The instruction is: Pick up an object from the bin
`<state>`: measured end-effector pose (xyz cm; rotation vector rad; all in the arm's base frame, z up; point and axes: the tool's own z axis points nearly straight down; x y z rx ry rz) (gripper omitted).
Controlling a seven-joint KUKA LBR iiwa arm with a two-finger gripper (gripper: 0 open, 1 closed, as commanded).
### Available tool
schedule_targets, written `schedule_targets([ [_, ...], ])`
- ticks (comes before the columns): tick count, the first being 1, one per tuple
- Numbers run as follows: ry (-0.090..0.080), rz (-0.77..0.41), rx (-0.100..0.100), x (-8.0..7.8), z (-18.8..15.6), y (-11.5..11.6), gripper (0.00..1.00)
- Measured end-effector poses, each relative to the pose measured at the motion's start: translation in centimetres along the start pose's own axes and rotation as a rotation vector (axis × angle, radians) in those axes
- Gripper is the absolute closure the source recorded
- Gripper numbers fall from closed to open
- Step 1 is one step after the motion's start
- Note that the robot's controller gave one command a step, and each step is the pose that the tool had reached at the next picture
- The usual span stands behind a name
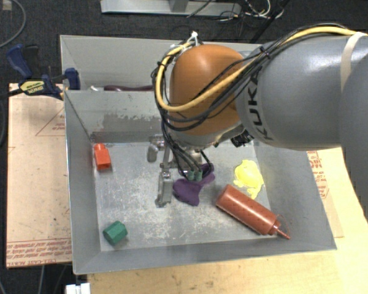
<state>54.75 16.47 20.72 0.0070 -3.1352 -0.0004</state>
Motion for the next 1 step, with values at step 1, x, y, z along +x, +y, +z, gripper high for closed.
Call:
schedule_targets([
  [1, -0.007, 0.004, -0.001, -0.12, -0.47, -0.09, 0.0],
])
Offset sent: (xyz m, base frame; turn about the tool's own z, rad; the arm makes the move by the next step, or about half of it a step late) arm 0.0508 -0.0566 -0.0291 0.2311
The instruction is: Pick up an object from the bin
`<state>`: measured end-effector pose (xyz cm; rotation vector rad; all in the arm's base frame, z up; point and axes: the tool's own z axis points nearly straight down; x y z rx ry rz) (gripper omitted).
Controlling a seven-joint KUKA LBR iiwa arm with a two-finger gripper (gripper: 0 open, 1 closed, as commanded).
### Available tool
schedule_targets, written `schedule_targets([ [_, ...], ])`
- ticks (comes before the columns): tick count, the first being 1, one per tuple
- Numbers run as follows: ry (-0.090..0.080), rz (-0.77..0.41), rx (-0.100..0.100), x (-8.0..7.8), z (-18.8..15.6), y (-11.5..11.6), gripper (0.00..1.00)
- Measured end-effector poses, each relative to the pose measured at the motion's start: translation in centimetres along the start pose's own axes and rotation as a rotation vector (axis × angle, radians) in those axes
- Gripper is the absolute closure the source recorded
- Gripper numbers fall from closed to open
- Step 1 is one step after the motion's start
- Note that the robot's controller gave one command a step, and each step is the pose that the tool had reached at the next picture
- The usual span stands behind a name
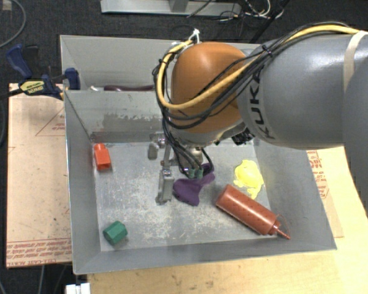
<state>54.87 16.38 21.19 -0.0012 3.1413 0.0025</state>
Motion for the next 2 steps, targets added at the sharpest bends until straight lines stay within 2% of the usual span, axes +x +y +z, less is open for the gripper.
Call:
schedule_targets([
  [1, -0.001, 0.1, -0.003, -2.3, 1.3, -2.2, 0.0],
  [2, 0.0, 0.142, 0.001, -3.9, 3.3, -4.8, 0.0],
])
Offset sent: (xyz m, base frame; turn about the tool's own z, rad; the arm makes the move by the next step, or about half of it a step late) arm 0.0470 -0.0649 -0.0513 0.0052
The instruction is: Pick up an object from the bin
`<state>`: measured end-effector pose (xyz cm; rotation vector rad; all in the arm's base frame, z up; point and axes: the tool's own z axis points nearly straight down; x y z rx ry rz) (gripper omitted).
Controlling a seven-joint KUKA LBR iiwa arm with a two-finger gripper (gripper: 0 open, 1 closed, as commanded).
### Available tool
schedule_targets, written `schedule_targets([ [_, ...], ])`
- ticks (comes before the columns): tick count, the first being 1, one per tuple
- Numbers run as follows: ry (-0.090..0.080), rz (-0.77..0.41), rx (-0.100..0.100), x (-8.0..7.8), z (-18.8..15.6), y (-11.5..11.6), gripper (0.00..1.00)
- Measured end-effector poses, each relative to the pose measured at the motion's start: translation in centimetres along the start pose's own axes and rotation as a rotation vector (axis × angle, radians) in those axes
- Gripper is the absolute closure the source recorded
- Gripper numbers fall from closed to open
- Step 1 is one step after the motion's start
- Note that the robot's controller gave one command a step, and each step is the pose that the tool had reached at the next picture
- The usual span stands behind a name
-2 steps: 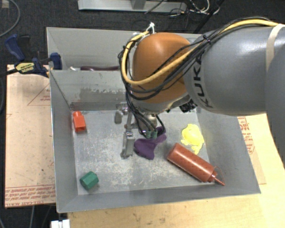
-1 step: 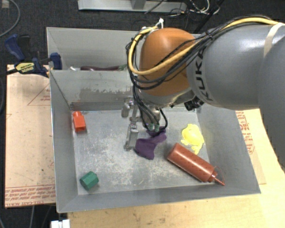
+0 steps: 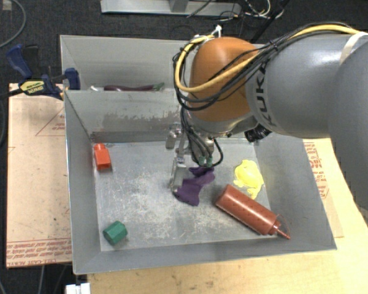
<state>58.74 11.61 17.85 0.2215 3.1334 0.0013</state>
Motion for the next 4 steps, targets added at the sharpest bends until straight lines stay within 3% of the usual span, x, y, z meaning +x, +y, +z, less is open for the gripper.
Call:
schedule_targets([
  [1, -0.002, -0.136, -0.004, -1.1, 1.5, -2.6, 0.0],
  [2, -0.004, -0.107, -0.004, -0.6, 3.9, -7.1, 0.0],
  [3, -0.002, -0.218, -0.005, -0.5, 9.8, -9.0, 1.0],
  [4, -0.002, -0.217, -0.005, -0.5, 9.8, -9.0, 1.0],
])
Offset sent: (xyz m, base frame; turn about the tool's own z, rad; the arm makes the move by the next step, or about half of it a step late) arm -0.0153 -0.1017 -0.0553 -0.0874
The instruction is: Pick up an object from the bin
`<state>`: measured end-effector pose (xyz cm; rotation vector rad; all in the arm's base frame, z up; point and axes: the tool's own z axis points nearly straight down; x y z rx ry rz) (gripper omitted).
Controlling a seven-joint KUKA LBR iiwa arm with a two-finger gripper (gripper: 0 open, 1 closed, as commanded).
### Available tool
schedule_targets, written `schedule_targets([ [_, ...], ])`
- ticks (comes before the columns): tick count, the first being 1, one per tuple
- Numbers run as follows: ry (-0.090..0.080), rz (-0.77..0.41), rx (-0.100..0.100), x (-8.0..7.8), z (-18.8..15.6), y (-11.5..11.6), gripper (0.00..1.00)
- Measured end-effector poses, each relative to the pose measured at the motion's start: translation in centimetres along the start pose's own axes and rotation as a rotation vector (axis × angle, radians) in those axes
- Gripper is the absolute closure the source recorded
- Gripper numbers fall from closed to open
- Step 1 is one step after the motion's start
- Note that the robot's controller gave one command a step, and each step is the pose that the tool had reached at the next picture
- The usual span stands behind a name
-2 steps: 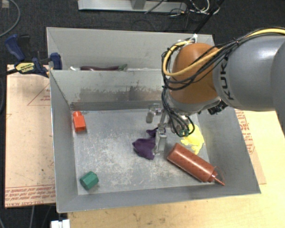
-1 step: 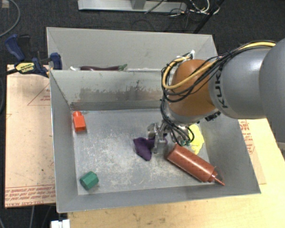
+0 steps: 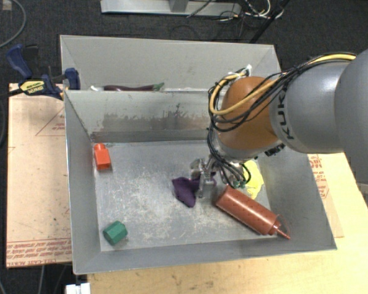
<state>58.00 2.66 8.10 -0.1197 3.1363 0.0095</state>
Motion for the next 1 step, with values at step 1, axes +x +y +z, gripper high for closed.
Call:
schedule_targets([
  [1, -0.004, 0.003, -0.001, -0.11, -12.26, -1.66, 1.0],
])
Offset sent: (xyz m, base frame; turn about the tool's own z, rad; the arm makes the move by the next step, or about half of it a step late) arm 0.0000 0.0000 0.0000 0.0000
